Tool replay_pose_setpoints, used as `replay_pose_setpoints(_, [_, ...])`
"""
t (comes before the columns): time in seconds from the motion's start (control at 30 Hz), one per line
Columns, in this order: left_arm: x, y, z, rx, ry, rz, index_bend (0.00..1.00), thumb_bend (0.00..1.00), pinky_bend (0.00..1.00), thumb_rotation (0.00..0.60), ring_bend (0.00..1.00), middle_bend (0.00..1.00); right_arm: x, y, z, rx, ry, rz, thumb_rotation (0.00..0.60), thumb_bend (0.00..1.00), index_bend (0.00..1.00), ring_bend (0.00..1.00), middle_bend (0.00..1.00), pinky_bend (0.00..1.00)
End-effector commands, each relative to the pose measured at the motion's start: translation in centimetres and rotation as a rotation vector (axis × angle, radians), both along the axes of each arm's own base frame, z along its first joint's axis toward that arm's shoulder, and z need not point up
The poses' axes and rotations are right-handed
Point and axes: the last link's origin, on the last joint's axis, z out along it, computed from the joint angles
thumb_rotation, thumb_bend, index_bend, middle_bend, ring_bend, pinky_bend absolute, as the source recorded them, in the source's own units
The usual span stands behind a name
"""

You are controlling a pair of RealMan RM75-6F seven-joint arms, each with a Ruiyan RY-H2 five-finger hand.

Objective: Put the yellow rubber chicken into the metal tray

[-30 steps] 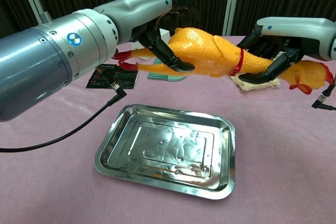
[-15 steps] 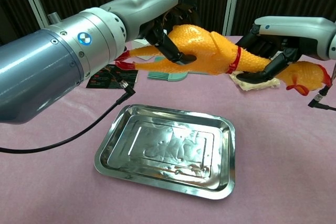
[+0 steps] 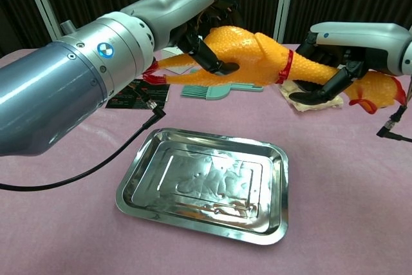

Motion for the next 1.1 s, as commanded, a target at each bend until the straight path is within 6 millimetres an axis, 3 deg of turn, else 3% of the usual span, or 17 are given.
replay_pose_setpoints(0.03, [-0.2,-0.1,0.0,-0.009,0.006,-0.002,0.58,0.46,0.50,0.600,0.59,0.65,0.0,0.0,0.0,-0.001,-0.001,-0.002,0.600,0.39,1.00,0.72,0.77,0.81])
replay_pose_setpoints(0.23, [-0.7,-0.2,0.3,-0.049,0.022,0.004,0.32,0.17,0.49,0.600,0.45,0.44,-0.1,-0.1,0.2,-0.004,-0.002,-0.003,0.600,0.39,1.00,0.72,0.77,0.81])
replay_pose_setpoints(0.5, [-0.7,-0.2,0.6,-0.055,0.016,0.004,0.08,0.06,0.43,0.600,0.18,0.17,-0.1,-0.1,0.1,0.001,-0.002,0.000,0.600,0.39,1.00,0.72,0.77,0.81])
replay_pose_setpoints(0.6, [-0.7,-0.2,0.6,-0.049,0.011,0.001,0.01,0.02,0.36,0.600,0.06,0.06,-0.1,-0.1,0.1,0.001,-0.003,0.000,0.600,0.39,1.00,0.72,0.77,0.81])
replay_pose_setpoints(0.77, [-0.7,-0.2,0.8,-0.040,0.005,-0.001,0.00,0.00,0.19,0.600,0.00,0.00,-0.2,-0.2,0.1,0.000,-0.003,-0.005,0.600,0.39,1.00,0.72,0.77,0.81])
replay_pose_setpoints(0.93, [-1.0,-0.4,1.6,-0.035,-0.020,-0.005,0.00,0.00,0.16,0.600,0.00,0.00,-0.5,-0.2,0.2,-0.001,-0.003,-0.010,0.600,0.39,1.00,0.72,0.77,0.81])
replay_pose_setpoints(1.1, [-2.0,-1.0,4.0,-0.018,-0.038,-0.022,0.00,0.00,0.15,0.600,0.00,0.00,-1.1,0.0,-0.1,0.011,0.003,-0.013,0.600,0.39,1.00,0.72,0.77,0.81])
